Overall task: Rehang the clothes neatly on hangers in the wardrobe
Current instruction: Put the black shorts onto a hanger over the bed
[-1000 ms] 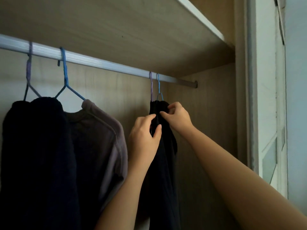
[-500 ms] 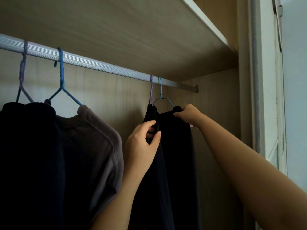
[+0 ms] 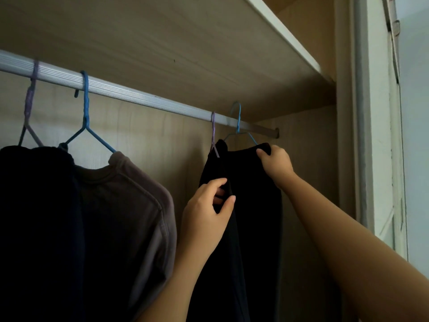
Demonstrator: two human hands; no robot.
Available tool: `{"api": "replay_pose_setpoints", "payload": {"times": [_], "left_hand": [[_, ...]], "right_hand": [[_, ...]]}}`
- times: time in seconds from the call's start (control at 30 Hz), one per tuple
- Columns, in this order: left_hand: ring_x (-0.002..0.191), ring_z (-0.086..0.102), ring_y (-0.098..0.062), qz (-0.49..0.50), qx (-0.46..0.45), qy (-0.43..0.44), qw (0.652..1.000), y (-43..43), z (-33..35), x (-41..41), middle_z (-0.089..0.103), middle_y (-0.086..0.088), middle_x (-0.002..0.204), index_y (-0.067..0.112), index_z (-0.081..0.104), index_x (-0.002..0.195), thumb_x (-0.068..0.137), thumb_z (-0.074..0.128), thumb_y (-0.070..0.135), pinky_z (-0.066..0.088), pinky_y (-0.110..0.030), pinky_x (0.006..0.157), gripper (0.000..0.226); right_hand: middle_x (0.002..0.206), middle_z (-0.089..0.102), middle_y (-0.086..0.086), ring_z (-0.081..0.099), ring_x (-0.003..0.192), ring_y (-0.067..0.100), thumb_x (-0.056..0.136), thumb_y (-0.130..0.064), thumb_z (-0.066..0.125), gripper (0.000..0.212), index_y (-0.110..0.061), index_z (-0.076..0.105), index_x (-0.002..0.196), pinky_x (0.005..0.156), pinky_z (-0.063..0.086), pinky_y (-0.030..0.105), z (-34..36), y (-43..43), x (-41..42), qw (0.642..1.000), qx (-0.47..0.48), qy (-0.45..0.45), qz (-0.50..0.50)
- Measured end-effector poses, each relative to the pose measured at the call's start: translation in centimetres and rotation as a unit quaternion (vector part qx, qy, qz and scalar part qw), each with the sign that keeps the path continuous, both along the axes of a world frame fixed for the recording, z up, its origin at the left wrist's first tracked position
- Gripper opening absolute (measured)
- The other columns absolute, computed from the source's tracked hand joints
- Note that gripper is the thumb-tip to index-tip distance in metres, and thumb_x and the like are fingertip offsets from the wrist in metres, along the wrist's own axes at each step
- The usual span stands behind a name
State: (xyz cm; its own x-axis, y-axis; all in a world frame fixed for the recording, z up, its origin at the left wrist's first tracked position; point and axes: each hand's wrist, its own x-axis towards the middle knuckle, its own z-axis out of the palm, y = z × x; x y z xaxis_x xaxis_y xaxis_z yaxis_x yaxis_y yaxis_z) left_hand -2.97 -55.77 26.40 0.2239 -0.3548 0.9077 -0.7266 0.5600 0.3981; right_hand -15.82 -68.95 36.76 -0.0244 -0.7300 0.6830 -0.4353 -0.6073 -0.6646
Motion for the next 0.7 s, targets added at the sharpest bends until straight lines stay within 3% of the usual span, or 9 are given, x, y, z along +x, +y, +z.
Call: {"api": "replay_pose_setpoints", "payload": {"times": [0.17, 0.23, 0.33, 0.43, 0.53, 0.6, 0.7], "left_hand": [[0.091, 0.061, -0.016, 0.023, -0.008, -0.003, 1.0, -0.8, -0.8, -1.4, 0.058, 0.002, 0.103, 0.014, 0.058, 0.117, 0.084, 0.062, 0.02, 0.052, -0.031, 0.08, 0.033], [0.097, 0.059, -0.023, 0.104, -0.056, -0.045, 0.992, -1.1, -1.2, -2.4, 0.059, -0.007, 0.107, 0.011, 0.058, 0.115, 0.083, 0.055, 0.027, 0.047, -0.03, 0.08, 0.036], [0.106, 0.052, -0.027, 0.207, -0.129, -0.139, 0.96, -1.2, -2.1, -5.0, 0.058, -0.014, 0.116, 0.01, 0.057, 0.116, 0.083, 0.056, 0.025, 0.046, -0.037, 0.083, 0.037], [0.112, 0.052, -0.028, 0.131, -0.152, -0.201, 0.959, -1.4, -3.2, -8.3, 0.056, -0.015, 0.121, 0.01, 0.056, 0.118, 0.086, 0.057, 0.022, 0.046, -0.038, 0.091, 0.035], [0.118, 0.05, -0.029, 0.052, -0.129, -0.205, 0.969, -2.3, -4.7, -10.8, 0.053, -0.017, 0.125, 0.009, 0.051, 0.121, 0.087, 0.054, 0.025, 0.049, -0.039, 0.094, 0.037], [0.123, 0.046, -0.032, 0.018, -0.101, -0.18, 0.978, -2.9, -5.8, -11.9, 0.048, -0.019, 0.129, 0.01, 0.046, 0.124, 0.088, 0.051, 0.028, 0.047, -0.041, 0.096, 0.041], [0.13, 0.038, -0.036, 0.015, -0.064, -0.16, 0.985, -3.4, -7.4, -13.6, 0.042, -0.024, 0.136, 0.008, 0.041, 0.129, 0.089, 0.048, 0.028, 0.043, -0.048, 0.099, 0.046]], "right_hand": [[0.105, 0.064, 0.012, 0.061, 0.098, 0.027, 0.092, -0.029, 0.049, 0.029, -0.006, 0.057, 0.109, 0.086, 0.05, 0.042, -1.1, 2.1, -3.8, 0.999, 0.002, -0.029, 0.035], [0.1, 0.065, 0.01, 0.062, 0.096, 0.026, 0.092, -0.027, 0.05, 0.028, -0.006, 0.058, 0.108, 0.079, 0.049, 0.036, -2.6, 3.5, -5.4, 0.999, -0.036, -0.013, 0.017], [0.098, 0.067, 0.013, 0.062, 0.093, 0.027, 0.091, -0.026, 0.053, 0.027, -0.004, 0.06, 0.104, 0.079, 0.048, 0.037, -5.7, 5.4, -8.3, 0.994, -0.102, 0.03, -0.037], [0.079, 0.063, 0.006, 0.059, 0.077, 0.021, 0.089, -0.025, 0.055, 0.02, -0.006, 0.06, 0.09, 0.064, 0.042, 0.028, -9.2, 7.2, -11.9, 0.988, -0.121, 0.058, -0.072], [0.062, 0.052, -0.01, 0.055, 0.061, -0.002, 0.089, -0.02, 0.057, 0.02, -0.024, 0.051, 0.069, 0.053, 0.038, 0.008, -12.1, 9.5, -15.6, 0.991, -0.103, 0.054, -0.068], [0.056, 0.051, -0.01, 0.052, 0.056, -0.008, 0.086, -0.023, 0.06, 0.026, -0.031, 0.046, 0.064, 0.052, 0.037, 0.007, -13.5, 11.0, -18.4, 0.993, -0.085, 0.041, -0.072], [0.056, 0.059, -0.017, 0.052, 0.055, -0.005, 0.078, -0.03, 0.054, 0.012, -0.029, 0.051, 0.067, 0.052, 0.037, 0.008, -15.7, 13.6, -22.9, 0.996, -0.044, 0.011, -0.071]]}}
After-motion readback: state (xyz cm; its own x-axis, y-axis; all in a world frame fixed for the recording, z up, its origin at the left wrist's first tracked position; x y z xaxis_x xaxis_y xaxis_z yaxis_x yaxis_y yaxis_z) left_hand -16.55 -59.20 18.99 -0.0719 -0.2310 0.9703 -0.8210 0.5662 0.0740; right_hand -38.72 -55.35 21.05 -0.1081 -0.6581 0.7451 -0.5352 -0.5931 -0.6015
